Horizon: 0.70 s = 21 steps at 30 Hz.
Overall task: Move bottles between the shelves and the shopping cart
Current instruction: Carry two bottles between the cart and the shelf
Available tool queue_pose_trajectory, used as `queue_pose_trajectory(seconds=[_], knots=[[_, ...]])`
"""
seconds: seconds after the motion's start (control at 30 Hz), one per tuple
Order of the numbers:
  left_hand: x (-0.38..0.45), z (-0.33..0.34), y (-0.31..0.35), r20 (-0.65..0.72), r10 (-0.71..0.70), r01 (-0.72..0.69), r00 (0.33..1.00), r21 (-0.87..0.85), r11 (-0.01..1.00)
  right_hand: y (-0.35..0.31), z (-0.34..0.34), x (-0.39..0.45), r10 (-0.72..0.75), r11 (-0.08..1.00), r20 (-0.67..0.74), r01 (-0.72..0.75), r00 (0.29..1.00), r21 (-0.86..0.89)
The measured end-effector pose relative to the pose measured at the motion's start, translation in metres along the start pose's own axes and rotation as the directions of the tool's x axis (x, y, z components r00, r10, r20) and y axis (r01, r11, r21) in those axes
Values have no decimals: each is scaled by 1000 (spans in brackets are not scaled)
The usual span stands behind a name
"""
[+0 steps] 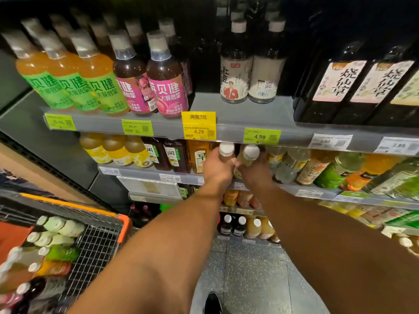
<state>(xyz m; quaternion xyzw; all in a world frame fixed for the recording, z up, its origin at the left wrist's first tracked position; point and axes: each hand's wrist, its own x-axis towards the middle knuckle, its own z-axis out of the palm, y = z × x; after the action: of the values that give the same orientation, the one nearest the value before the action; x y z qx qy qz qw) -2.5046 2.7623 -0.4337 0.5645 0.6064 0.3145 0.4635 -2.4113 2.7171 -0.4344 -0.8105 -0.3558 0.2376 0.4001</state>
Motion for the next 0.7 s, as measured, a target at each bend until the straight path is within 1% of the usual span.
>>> queue_pose_trajectory(seconds=[0.03, 0.07, 0.13, 0.23, 0.3, 0.4, 0.5, 0.6, 0.7], knots=[[-6, 0, -4, -5, 30, -30, 1000, -60, 998, 4, -2, -7, -20, 999, 14, 20, 1000, 27], [-13, -2, -5, -11, 54, -55, 998, -91, 994, 6, -4, -13, -22, 995, 26, 20, 999, 93], [-27, -6, -5, -28, 112, -115, 993, -103, 988, 9, -13, -26, -95, 987, 17, 92, 995, 131], [-59, -16, 1, -69, 130, -138, 989, -123, 983, 11, -28, -51, -233, 967, 6, 231, 972, 106], [-83, -25, 0, -103, 105, -115, 989, -103, 988, 10, -37, -69, -250, 965, 31, 246, 968, 90], [-117, -46, -8, -155, 46, -56, 987, -64, 996, -2, -43, -93, -208, 978, 188, 203, 960, 48], [-144, -78, -19, -235, -3, -8, 972, -46, 999, -18, -34, -120, -240, 968, 287, 253, 927, -6], [-165, -126, -36, -325, -59, 39, 944, -67, 997, -41, -5, -154, -284, 953, 392, 301, 875, 19], [-182, -185, -57, -438, -114, 68, 892, -120, 990, -71, 37, -187, -341, 928, 495, 370, 799, 42]])
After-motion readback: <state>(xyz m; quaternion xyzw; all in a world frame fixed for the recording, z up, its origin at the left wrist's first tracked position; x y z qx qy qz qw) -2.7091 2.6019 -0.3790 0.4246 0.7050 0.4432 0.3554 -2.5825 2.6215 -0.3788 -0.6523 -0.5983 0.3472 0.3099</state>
